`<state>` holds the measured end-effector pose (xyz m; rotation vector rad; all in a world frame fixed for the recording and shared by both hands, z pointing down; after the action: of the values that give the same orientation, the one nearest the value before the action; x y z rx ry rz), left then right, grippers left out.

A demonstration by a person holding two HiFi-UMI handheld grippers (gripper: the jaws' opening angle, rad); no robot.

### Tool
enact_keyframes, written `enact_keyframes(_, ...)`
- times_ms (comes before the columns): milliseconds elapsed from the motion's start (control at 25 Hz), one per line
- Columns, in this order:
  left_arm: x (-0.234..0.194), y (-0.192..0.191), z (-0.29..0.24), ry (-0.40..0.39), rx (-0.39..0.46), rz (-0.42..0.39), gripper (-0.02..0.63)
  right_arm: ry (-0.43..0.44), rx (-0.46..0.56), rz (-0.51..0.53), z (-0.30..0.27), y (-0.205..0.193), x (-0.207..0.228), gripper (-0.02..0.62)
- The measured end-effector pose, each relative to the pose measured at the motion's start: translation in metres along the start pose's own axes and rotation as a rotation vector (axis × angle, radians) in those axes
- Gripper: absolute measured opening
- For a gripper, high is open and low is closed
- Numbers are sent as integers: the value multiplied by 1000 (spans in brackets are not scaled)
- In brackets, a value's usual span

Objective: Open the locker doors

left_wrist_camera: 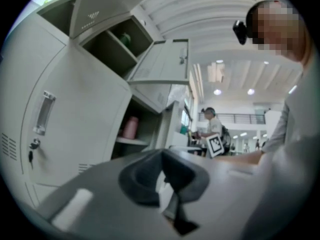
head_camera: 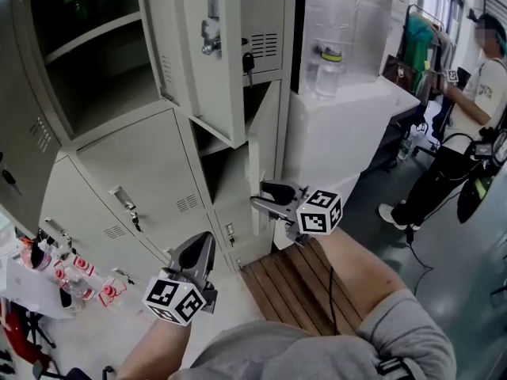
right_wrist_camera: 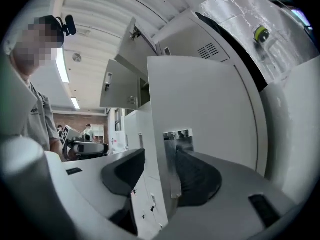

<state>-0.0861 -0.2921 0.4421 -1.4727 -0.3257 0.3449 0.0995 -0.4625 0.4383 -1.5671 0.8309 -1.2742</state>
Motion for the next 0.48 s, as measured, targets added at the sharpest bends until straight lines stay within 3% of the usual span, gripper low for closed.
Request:
enact_keyframes(200,41,0,-16,11,-5,-8,2,45,12,-37,68,4,23,192)
enact_keyframes(480,73,0,-30,20,-23,-10,3,0,-3,-15,132,18,63,192)
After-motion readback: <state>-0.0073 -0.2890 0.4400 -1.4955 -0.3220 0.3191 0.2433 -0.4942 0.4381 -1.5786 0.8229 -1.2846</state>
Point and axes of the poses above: the fingertips, and each gripper's own axes: z backward along the fingers, x to its right, y out of its top, the point moved 7 cm from there along z, backward along the fingers, and after that the axes turned 13 degrees about -z, right-handed, at the moved point
